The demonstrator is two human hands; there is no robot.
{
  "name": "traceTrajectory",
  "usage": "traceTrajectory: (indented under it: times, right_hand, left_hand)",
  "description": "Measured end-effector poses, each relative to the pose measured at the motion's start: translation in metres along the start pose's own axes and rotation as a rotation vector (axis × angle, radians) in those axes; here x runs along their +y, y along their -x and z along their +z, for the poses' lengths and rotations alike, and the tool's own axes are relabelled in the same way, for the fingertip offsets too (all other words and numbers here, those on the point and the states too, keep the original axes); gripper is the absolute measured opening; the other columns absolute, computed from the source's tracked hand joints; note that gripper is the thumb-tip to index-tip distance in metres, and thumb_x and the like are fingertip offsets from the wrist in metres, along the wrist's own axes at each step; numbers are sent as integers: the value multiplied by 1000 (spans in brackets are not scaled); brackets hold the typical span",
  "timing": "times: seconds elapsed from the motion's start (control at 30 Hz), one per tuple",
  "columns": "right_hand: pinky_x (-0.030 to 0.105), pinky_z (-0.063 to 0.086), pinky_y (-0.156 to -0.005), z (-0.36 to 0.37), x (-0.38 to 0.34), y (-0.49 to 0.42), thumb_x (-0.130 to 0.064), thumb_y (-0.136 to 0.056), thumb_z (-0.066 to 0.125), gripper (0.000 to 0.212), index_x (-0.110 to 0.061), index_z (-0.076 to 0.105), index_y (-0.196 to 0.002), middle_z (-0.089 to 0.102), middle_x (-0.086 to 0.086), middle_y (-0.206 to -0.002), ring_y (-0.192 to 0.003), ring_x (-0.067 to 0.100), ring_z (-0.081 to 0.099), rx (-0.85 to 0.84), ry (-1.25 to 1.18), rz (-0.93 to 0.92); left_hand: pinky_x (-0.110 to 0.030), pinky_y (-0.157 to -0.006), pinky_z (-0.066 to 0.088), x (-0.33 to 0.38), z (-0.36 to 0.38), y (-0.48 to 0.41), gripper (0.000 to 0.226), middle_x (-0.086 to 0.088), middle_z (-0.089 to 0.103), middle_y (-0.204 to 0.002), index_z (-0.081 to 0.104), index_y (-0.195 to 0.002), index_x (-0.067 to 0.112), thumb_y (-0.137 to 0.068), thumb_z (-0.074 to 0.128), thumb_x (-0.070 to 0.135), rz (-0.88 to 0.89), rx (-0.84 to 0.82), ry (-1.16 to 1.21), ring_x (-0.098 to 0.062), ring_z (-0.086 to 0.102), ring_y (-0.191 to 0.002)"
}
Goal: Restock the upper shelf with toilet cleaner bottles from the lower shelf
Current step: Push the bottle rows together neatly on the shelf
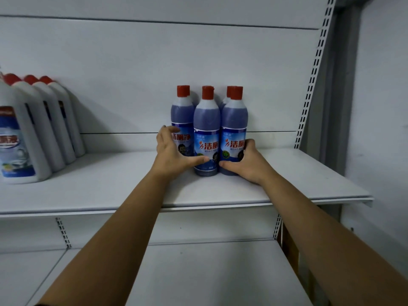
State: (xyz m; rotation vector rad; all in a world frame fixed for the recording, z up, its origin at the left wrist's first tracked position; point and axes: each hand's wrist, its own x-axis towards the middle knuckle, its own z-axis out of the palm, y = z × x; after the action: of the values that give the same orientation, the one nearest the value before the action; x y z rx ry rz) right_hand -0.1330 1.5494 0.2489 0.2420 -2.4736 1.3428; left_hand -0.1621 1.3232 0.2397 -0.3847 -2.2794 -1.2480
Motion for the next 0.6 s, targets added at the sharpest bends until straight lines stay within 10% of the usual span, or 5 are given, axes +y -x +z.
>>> traceTrajectory:
  times: [0.2,0.6]
  right_hand:
    - [27,45,-85,-4,-1,2,-29,-77,82,66,-17,37,-123,58,-1,-121,-103,14,58,-22,-3,23]
    - [29,46,-89,-3,-1,4,-34,-79,80,64,-20,31,-119,55,-3,-123,-106,15,57,-44,13,32]
  left_hand:
    - [-41,-111,42,5,1,0,53,6,8,-161,59,-110,31,-66,87,44,9,-108,-65,-24,36,-141]
    - [-35,-111,38,23,-3,11,55,7,1,-162,59,-128,21,-78,80,32,-57,-162,-14,-20,35,-140]
